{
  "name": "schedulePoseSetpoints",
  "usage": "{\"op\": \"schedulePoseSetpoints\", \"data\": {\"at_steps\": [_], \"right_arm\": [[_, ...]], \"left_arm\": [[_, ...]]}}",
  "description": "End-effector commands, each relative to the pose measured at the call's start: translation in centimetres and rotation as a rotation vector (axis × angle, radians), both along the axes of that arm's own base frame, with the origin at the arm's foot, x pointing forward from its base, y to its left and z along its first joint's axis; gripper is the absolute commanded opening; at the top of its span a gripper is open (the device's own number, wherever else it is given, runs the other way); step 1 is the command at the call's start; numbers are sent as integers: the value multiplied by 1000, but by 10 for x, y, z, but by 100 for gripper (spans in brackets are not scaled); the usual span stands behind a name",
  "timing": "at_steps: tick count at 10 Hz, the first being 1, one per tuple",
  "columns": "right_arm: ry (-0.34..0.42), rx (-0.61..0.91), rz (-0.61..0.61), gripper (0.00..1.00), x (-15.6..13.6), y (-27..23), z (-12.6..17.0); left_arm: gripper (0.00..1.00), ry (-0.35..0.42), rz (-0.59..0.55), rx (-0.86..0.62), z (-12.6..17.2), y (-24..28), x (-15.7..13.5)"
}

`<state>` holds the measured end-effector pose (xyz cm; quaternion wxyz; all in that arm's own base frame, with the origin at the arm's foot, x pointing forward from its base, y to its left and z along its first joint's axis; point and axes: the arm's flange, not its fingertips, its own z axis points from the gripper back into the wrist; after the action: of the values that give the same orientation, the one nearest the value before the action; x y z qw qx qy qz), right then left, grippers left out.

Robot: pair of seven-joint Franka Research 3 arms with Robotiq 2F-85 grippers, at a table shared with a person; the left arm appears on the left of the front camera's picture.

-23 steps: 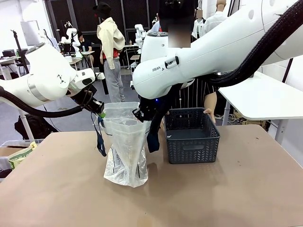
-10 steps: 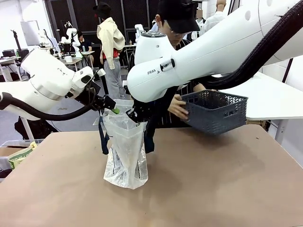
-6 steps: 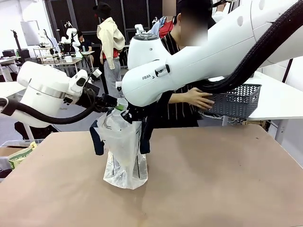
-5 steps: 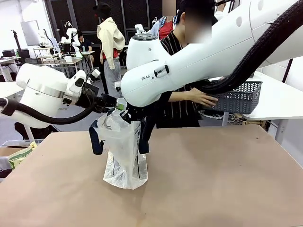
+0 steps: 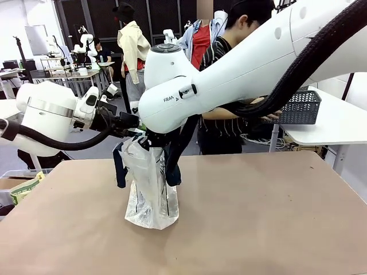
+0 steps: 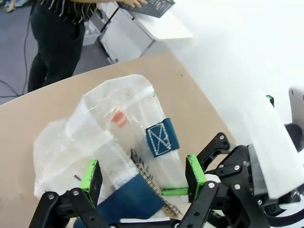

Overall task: Transfer purchased items from the store into the shopping bag.
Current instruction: Move the Reusable shopping bag to the right side of the table.

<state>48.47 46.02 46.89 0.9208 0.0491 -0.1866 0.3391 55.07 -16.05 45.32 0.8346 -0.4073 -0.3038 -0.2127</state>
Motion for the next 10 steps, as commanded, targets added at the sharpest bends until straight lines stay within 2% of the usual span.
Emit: {"op": "schedulePoseSetpoints", "data": {"at_steps": [1,5,10], "right_arm": [[-23,-16,24,0,3,17,0],[-25,-1,85,0,-5,34,-2],[-30,22,85,0,-7,33,-1]], "left_arm": [[91,-32,-2,-34,-6,0,-2],[91,-9,-7,-33,-9,-2,3],[91,45,-4,-6,-17,-9,11]]}}
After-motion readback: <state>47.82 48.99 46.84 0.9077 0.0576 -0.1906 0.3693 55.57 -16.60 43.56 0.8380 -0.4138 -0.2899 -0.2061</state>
